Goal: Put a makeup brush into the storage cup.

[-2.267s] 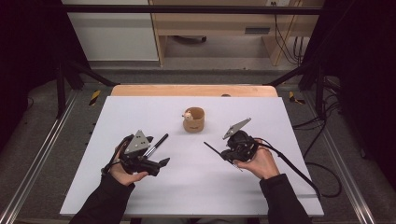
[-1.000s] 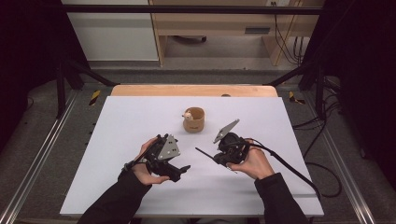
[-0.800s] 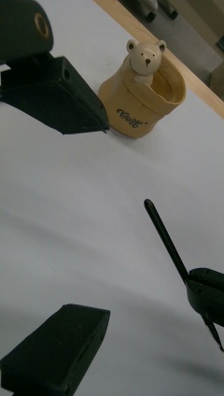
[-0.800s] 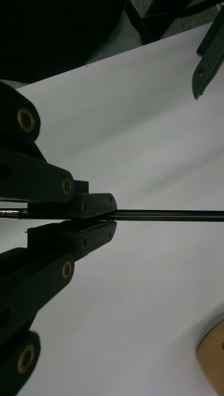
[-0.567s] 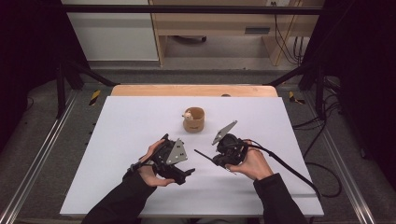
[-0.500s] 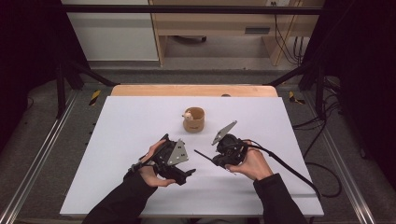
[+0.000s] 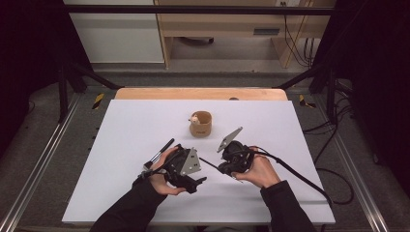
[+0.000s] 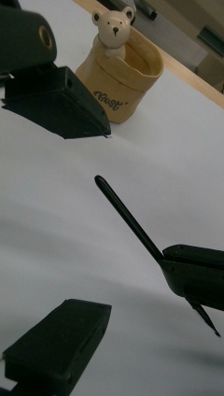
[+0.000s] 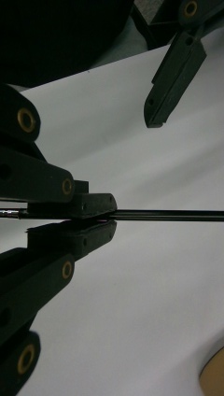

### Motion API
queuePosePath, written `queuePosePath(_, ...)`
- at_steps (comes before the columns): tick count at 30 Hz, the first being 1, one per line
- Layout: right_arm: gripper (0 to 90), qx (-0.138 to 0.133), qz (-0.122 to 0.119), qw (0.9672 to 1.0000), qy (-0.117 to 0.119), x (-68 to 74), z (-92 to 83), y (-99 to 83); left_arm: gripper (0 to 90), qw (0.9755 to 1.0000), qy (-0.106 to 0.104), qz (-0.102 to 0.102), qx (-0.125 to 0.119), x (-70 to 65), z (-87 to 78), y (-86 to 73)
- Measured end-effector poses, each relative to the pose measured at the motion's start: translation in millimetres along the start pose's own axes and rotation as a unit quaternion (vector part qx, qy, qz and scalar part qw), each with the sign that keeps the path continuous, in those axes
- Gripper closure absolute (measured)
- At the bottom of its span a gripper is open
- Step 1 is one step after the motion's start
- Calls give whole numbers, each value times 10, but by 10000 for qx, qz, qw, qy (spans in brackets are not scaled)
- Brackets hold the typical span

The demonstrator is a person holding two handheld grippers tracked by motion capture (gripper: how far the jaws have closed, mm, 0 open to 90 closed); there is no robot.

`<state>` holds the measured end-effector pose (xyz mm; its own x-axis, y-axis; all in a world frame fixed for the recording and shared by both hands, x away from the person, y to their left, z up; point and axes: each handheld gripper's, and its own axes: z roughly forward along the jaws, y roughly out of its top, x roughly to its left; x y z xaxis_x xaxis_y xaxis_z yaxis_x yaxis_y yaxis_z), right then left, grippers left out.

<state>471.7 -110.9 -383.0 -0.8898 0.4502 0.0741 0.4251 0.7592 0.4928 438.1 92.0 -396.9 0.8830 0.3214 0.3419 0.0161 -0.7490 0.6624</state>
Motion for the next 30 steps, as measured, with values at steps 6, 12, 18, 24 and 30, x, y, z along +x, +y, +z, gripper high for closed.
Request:
queuePosePath(6, 856, 42, -15, 10000, 39, 6, 15, 4, 132, 9998, 25, 190, 8, -36, 29, 16)
queuePosePath(12, 856, 80, -36, 9999, 77, 14, 35, 4, 147, 9995, 26, 323, 8, -58, 61, 27)
queuePosePath(18, 857, 55, -37, 9999, 97, 18, 39, 5, 163, 9986, 95, 528, 2, -77, 73, 45)
queuePosePath(24, 856, 111, -62, 9998, 123, 22, 47, 2, 180, 9977, 75, 658, 127, -100, 76, 72)
queuePosePath(30, 856, 114, -62, 9998, 142, 30, 50, -1, 207, 9965, 135, 816, 107, -141, 110, 82)
